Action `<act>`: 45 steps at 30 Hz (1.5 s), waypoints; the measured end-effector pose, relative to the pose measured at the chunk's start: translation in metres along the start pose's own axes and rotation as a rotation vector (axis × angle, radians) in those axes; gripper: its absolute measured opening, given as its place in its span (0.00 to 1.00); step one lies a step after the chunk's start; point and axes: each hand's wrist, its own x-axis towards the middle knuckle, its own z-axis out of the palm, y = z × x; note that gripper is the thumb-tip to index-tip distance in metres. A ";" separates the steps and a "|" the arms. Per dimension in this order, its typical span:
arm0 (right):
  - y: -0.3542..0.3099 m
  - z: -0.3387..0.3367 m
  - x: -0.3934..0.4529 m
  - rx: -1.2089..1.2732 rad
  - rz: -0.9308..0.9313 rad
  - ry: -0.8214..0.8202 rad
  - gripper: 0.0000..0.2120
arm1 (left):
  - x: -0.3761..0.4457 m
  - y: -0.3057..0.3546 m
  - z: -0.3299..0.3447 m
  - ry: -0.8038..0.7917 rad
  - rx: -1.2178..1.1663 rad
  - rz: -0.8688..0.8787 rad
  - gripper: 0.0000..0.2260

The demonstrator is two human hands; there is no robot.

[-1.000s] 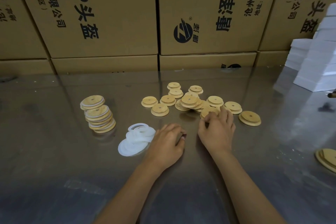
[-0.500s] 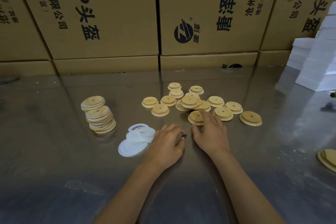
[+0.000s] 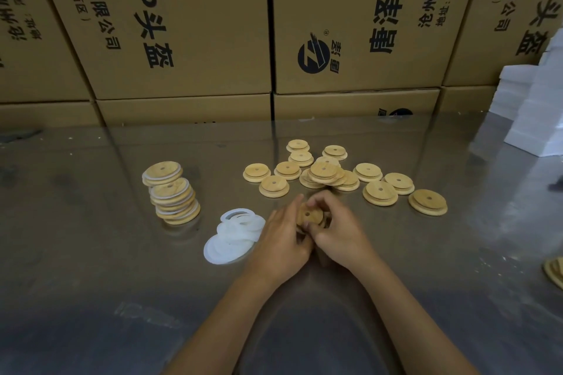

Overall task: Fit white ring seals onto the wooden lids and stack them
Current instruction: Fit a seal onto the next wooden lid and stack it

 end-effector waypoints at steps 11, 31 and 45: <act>-0.014 0.005 -0.004 0.533 0.257 0.036 0.12 | 0.002 0.009 -0.026 0.113 -0.072 0.093 0.24; -0.018 0.001 -0.004 0.609 0.382 -0.015 0.10 | 0.006 -0.028 -0.083 0.487 -0.158 -0.387 0.12; -0.027 -0.004 -0.006 0.876 0.392 -0.337 0.25 | 0.004 0.020 -0.068 0.168 -0.738 -0.334 0.02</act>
